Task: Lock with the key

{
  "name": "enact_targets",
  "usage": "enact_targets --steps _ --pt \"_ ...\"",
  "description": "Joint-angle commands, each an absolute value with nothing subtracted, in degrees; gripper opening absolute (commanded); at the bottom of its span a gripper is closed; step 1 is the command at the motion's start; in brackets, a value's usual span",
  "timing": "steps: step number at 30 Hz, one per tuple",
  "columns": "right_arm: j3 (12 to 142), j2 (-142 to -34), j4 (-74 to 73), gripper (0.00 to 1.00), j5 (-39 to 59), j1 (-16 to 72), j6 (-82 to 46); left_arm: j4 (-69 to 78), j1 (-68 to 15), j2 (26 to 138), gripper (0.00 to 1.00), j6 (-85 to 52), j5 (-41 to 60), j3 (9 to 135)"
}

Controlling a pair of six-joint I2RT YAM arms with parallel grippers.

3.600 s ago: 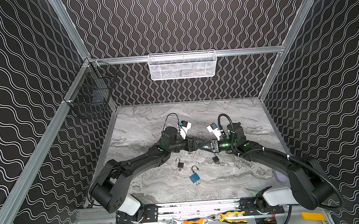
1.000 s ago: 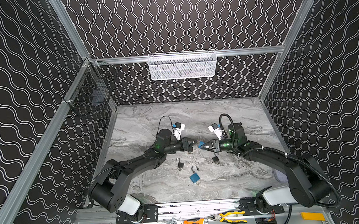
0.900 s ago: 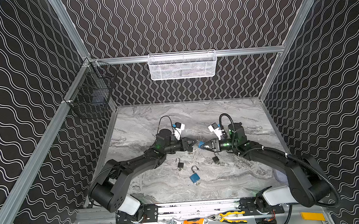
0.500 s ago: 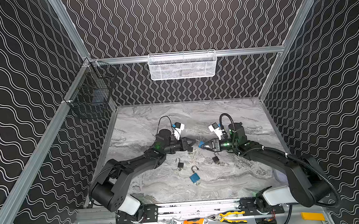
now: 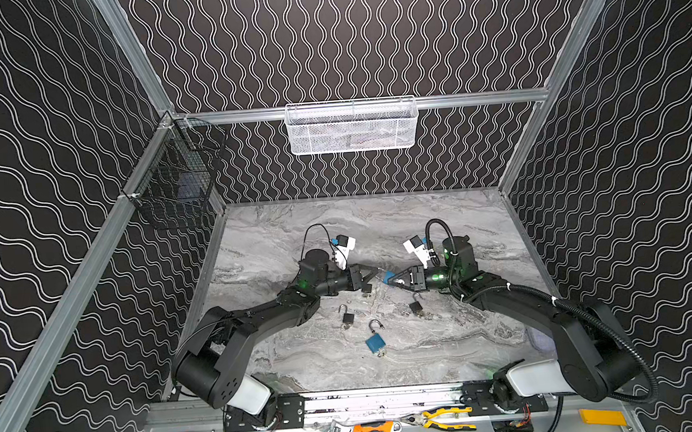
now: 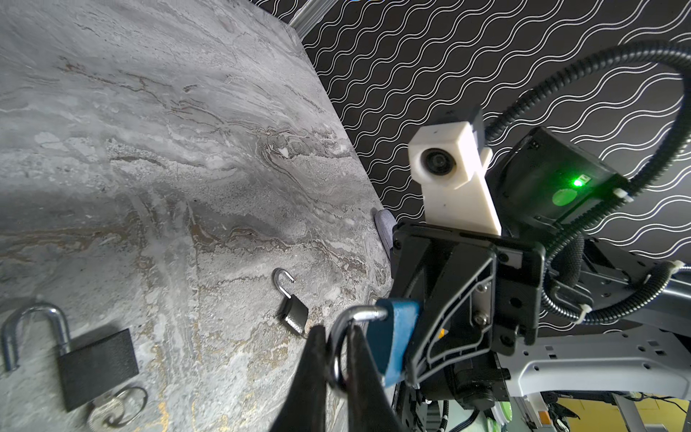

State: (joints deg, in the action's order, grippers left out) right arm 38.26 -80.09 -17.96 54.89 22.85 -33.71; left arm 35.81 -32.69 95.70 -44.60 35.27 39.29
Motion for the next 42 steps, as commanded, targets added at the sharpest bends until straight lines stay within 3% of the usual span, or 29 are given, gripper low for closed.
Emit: enact_targets --steps 1,42 --pt "38.43 -79.63 -25.77 0.00 59.94 22.85 -35.47 34.92 -32.87 95.53 0.08 -42.98 35.40 39.51" --pt "42.56 -86.68 -31.72 0.00 58.89 21.98 -41.22 41.93 -37.96 95.20 0.00 -48.17 39.54 38.54"
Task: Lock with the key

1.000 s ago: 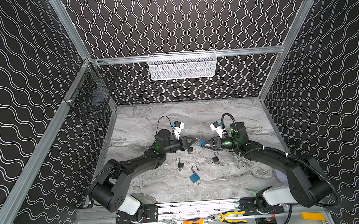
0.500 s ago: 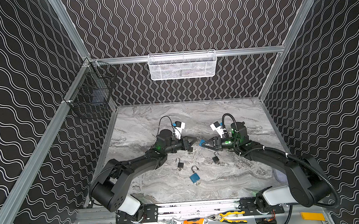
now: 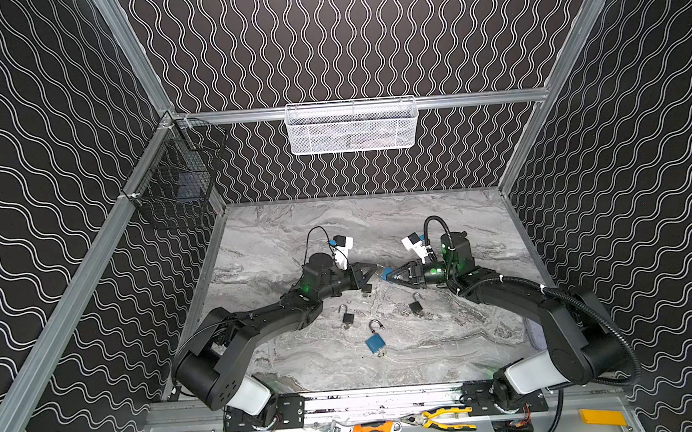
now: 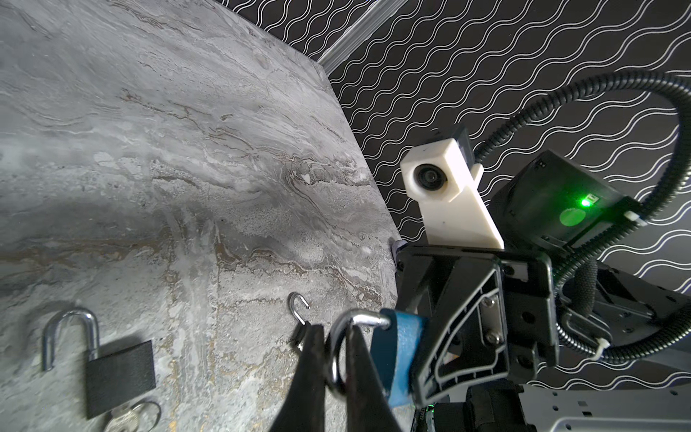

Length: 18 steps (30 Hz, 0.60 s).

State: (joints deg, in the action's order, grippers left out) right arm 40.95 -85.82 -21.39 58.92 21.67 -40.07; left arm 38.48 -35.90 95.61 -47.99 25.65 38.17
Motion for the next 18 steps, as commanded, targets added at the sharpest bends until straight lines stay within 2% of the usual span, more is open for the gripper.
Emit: enact_targets --steps 1,18 --pt "42.82 -87.01 -31.50 0.00 59.02 21.81 -41.65 41.68 -37.93 95.08 0.00 -48.10 39.46 38.57" --pt "44.30 -88.87 -28.48 0.00 58.32 21.36 -39.31 39.74 -38.23 94.41 0.00 -48.24 39.96 39.41"
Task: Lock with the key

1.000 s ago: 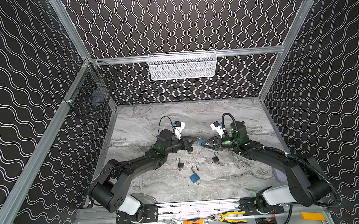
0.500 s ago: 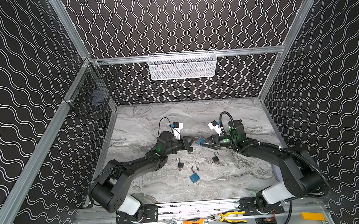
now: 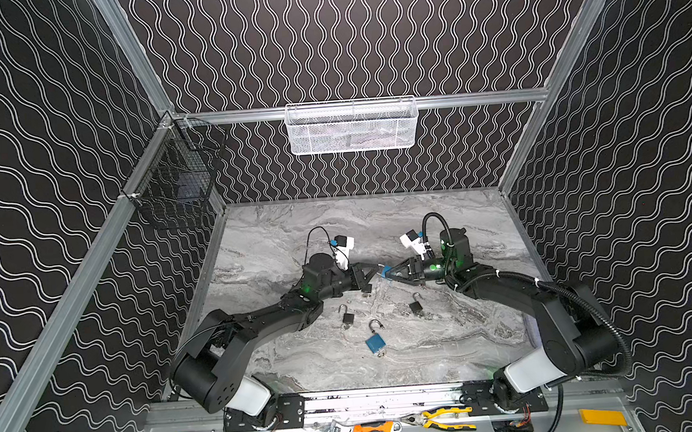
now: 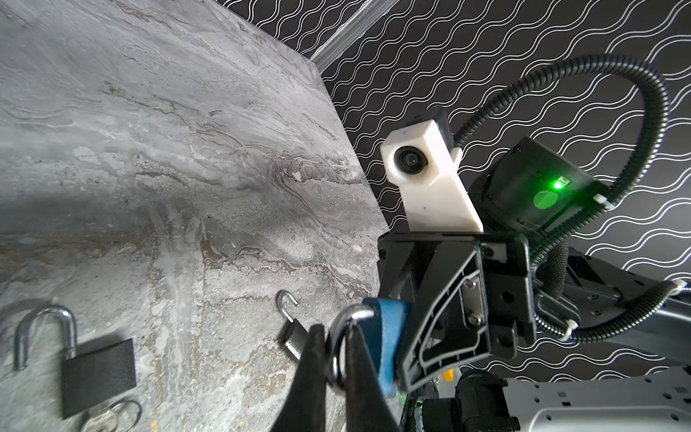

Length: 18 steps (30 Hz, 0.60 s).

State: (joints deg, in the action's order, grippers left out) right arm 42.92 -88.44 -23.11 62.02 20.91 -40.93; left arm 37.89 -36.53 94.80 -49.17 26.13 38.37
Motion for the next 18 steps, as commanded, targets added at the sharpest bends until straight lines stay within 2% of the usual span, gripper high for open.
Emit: enact_targets --steps 1,2,5,7,10,12,18 --pt "44.42 -88.94 -28.12 0.00 58.32 21.31 -38.95 39.28 -38.15 94.36 0.00 -48.06 39.60 39.69" --pt "44.39 -89.01 -27.64 0.00 58.29 21.29 -38.45 38.82 -38.11 94.31 0.02 -47.91 39.31 39.92" --pt "44.32 -89.33 -27.00 0.00 58.46 21.28 -37.76 37.18 -37.74 93.89 0.13 -47.30 37.90 40.60" --pt "43.93 -89.41 -26.56 0.00 58.86 21.18 -37.24 36.41 -37.24 93.35 0.24 -47.11 36.85 40.72" --pt "42.79 -89.29 -27.14 0.00 59.08 20.88 -37.35 36.92 -36.36 92.93 0.33 -47.50 36.11 40.58" --pt "42.07 -89.00 -27.80 0.00 59.21 20.59 -37.60 37.59 -35.78 93.11 0.37 -48.01 35.86 40.44" --pt "40.91 -88.17 -28.85 0.00 59.90 20.05 -37.92 39.85 -35.40 95.28 0.40 -49.22 36.05 40.60"
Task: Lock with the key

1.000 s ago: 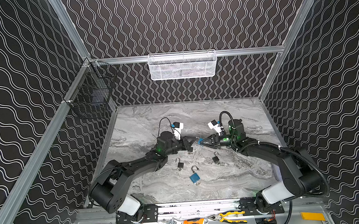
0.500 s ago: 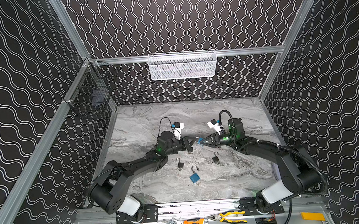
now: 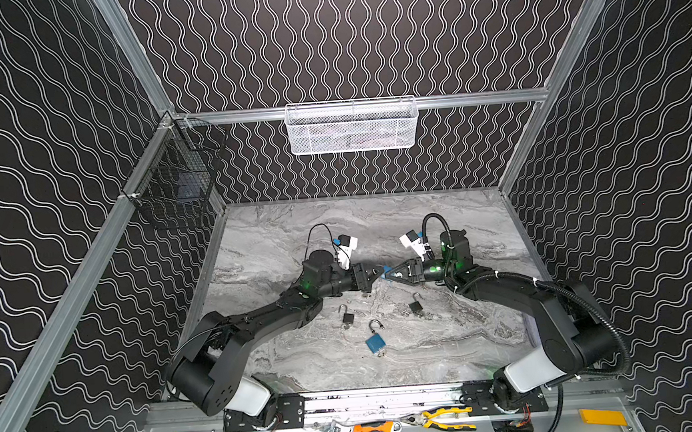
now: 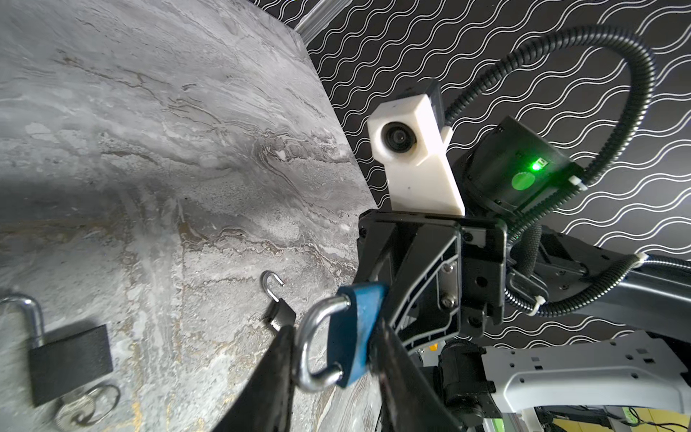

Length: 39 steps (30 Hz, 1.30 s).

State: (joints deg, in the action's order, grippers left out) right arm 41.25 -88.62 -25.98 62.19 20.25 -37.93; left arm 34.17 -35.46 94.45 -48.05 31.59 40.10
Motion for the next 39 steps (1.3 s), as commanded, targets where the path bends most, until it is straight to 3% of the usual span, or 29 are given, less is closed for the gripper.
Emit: enact_targets --steps 1,5,10,23,27,29,32,39 --pt "40.65 -87.97 -29.53 0.00 60.07 19.96 -38.27 40.70 -35.42 95.67 0.40 -49.67 36.06 40.52" --pt "40.32 -87.78 -30.55 0.00 60.71 19.89 -38.77 43.87 -35.38 97.23 0.38 -51.39 35.86 40.40" --pt "39.55 -87.64 -32.52 0.00 60.91 19.52 -39.98 47.09 -35.38 99.08 0.24 -53.05 37.01 40.68" --pt "39.36 -87.57 -32.34 0.00 61.40 19.08 -39.51 44.48 -35.36 99.61 0.00 -53.04 35.28 41.71" --pt "38.70 -87.43 -33.73 0.09 61.27 18.55 -40.38 41.71 -35.40 99.22 0.00 -52.12 33.98 42.28" --pt "38.20 -87.38 -34.72 0.21 61.33 18.16 -41.15 41.40 -35.37 99.31 0.00 -52.19 33.67 42.57" --pt "36.91 -87.25 -37.04 0.30 61.52 17.22 -42.55 41.12 -35.12 99.46 0.00 -52.57 33.17 42.78" --pt "32.78 -86.53 -43.22 0.33 62.25 15.48 -45.56 42.93 -34.57 100.86 0.00 -54.38 34.29 43.58"
